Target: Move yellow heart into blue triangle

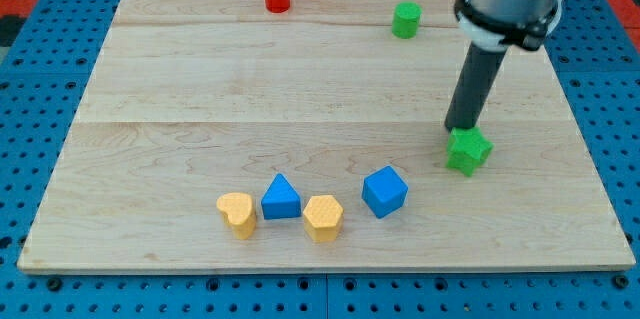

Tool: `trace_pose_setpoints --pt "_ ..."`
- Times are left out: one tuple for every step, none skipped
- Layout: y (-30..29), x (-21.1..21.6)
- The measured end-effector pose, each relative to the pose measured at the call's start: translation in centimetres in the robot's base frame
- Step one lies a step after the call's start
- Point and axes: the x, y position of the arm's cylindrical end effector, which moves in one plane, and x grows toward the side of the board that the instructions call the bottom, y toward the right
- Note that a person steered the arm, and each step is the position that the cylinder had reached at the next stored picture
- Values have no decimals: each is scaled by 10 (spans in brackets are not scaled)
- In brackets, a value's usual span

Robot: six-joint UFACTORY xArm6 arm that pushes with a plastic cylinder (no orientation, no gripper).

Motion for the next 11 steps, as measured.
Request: trace_pose_setpoints --pt "21 43" --pt "24 65" --pt "-9 21" --pt "-118 3" --pt "-227 37" --pt "-283 89" --pt "-297 136" --pt "-249 118" --pt "-232 105" --pt "-228 92" --pt "-252 88"
